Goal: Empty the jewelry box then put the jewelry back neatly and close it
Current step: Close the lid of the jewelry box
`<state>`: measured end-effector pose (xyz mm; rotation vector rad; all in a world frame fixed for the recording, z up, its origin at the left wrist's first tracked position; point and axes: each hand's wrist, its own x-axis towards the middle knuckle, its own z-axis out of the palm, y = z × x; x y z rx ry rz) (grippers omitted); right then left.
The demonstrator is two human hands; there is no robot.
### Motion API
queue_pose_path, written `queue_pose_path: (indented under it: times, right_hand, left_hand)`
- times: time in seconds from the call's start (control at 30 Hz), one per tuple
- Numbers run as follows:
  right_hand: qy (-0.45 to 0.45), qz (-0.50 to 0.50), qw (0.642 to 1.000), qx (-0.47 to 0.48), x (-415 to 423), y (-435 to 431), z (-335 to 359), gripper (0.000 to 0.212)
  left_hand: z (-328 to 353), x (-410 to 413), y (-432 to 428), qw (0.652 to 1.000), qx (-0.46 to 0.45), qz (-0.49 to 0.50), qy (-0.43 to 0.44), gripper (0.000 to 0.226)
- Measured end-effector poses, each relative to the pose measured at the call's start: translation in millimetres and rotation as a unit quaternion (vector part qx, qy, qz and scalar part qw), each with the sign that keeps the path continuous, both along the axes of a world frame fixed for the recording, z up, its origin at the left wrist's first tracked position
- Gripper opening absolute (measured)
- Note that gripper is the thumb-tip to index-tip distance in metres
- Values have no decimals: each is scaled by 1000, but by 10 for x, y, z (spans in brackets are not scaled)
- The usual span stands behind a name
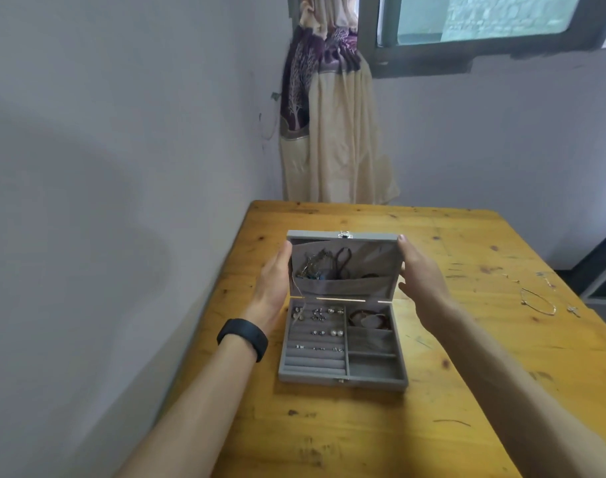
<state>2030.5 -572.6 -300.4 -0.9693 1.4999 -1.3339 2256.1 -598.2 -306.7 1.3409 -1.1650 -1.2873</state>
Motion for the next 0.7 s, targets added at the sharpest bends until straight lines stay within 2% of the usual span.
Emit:
queue_pose_path:
  times: [0.1,0.2,0.23,0.37,0.5,0.7]
  right_hand:
    - [-5,-2,1000,-14,31,248,-21,40]
    - [-1,-21,1000,-7,67,498,-136,67]
    - [5,-23,1000,-5,87,592,-171,70]
    - [65,-25,998,4,160,964,-327,55]
    - [115,-1,993,7,199,1283,-605,50]
    - [135,-3,990,28,257,1488,-872,46]
  left_hand:
    - [-33,36,205,1000,-7,10,-12,62]
    - [-94,43,469,999,-14,24,-21,66]
    - [-110,39,575,999,-15,27,-23,67]
    - [-240,64,919,999,-20,28,-38,67]
    - [-521,111,1136,997,-17,19,-66,69]
    - [-744,132,1308,991,-40,1,-127,51]
